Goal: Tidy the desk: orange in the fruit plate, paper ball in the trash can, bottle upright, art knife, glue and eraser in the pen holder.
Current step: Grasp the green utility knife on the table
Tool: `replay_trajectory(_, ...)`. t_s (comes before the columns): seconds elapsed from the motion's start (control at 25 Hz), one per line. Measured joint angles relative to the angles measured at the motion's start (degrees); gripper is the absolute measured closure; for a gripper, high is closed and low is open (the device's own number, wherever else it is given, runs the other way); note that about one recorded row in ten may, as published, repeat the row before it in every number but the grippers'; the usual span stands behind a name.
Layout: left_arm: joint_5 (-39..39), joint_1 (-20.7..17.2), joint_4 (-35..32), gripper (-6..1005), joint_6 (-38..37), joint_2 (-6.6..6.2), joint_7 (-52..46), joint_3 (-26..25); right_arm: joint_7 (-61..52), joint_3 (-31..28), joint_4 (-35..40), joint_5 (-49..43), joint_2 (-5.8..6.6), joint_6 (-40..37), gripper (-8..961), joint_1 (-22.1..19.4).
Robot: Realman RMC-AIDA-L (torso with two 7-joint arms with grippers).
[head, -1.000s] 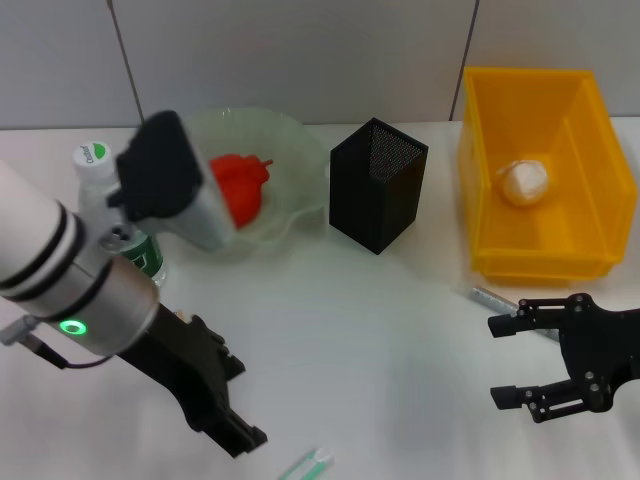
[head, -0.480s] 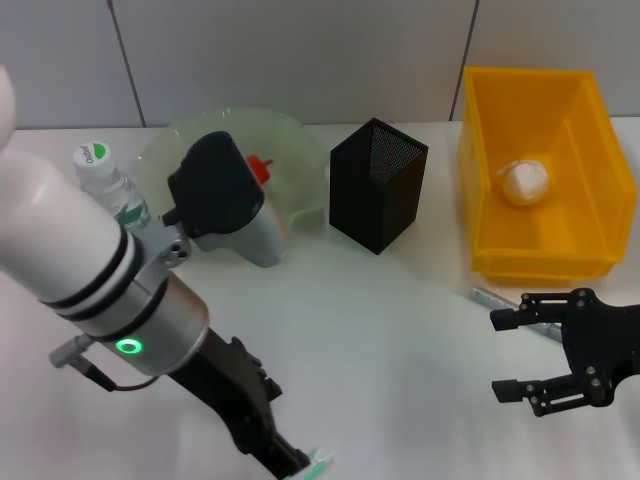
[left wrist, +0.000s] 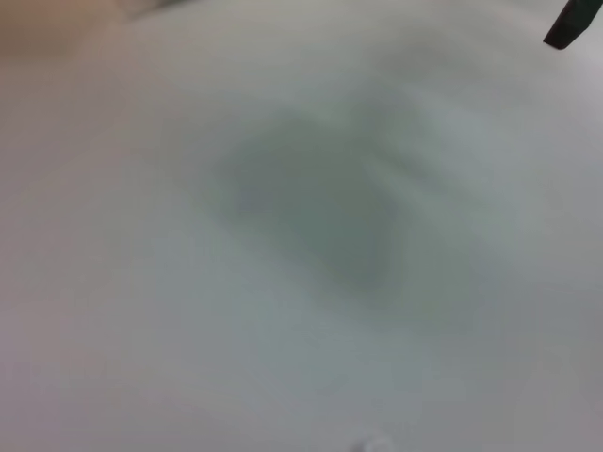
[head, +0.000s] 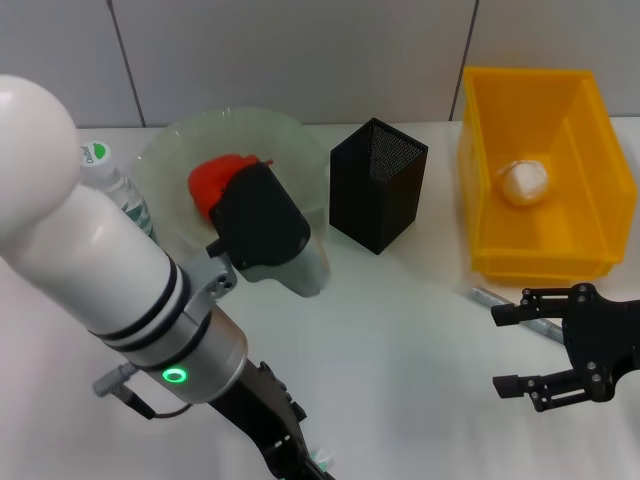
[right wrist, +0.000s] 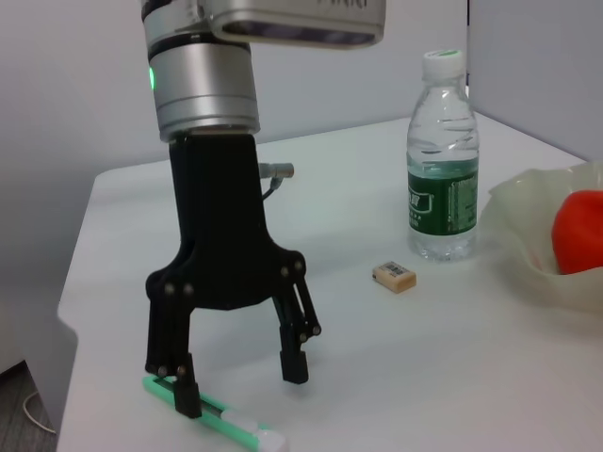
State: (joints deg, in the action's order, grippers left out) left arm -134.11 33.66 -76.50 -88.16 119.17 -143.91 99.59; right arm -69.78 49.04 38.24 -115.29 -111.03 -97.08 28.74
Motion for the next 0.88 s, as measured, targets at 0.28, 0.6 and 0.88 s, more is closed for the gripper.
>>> replay_trajectory(0.28, -0.3, -0.1, 0.3, 151, 2.8, 0.01, -1.5, 4.6, 0.0, 0.0, 0.0, -0.6, 0.03, 0.3, 130, 0.0)
replay_trajectory(0.6, -0.6, -0.3, 0.9, 176, 5.1, 0.01, -1.5, 6.2, 0.1, 0.0, 0.0, -0.8, 0.03, 0.3, 130, 0.0)
replay_trajectory(0.88, -1.4, 0.0, 0.9, 198, 5.4, 0.00, -1.7, 9.0, 0.5, 0.0, 0.0, -0.8, -0.04, 0.3, 130, -0.3)
